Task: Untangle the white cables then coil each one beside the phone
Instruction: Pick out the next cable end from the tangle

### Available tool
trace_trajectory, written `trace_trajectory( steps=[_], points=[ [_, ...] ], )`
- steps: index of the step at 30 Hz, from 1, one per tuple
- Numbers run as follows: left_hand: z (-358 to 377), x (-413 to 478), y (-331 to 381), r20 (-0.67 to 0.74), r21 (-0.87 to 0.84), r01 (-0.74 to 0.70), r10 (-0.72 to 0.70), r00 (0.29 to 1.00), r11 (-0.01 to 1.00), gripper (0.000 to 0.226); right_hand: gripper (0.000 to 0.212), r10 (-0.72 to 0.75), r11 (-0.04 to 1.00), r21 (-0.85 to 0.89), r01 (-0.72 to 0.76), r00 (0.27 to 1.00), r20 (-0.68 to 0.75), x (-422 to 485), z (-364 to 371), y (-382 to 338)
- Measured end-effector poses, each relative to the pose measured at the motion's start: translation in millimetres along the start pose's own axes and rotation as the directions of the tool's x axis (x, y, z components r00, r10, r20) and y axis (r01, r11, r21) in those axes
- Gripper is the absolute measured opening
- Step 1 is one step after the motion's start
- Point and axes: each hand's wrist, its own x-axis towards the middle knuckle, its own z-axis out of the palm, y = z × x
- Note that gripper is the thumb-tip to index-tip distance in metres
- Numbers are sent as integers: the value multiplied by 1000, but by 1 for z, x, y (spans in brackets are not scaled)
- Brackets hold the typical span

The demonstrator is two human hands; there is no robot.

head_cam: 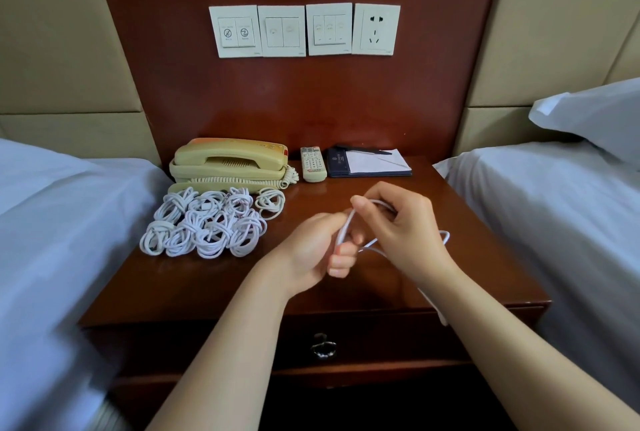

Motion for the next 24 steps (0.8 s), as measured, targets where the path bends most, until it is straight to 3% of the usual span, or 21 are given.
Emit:
trace_trajectory(
  steps=[5, 11, 17, 24],
  points=[
    [0, -3, 1, 197, -216, 80, -37, 980, 973, 51, 35, 72, 996, 55, -74, 997, 36, 7, -2, 17],
    [7, -3, 2, 230, -327, 44, 35, 973, 944, 52, 40, 143, 977, 137, -165, 977, 157, 4, 10, 27],
    [7, 2, 6, 1, -503, -146, 169, 986, 852, 53, 33, 281, 960, -105, -261, 879, 384, 0, 18, 21],
    [-5, 6, 10, -262, -544, -294, 173, 949, 786, 43, 36, 216, 942, -335, -2, 767, 604, -6, 21, -1]
  ],
)
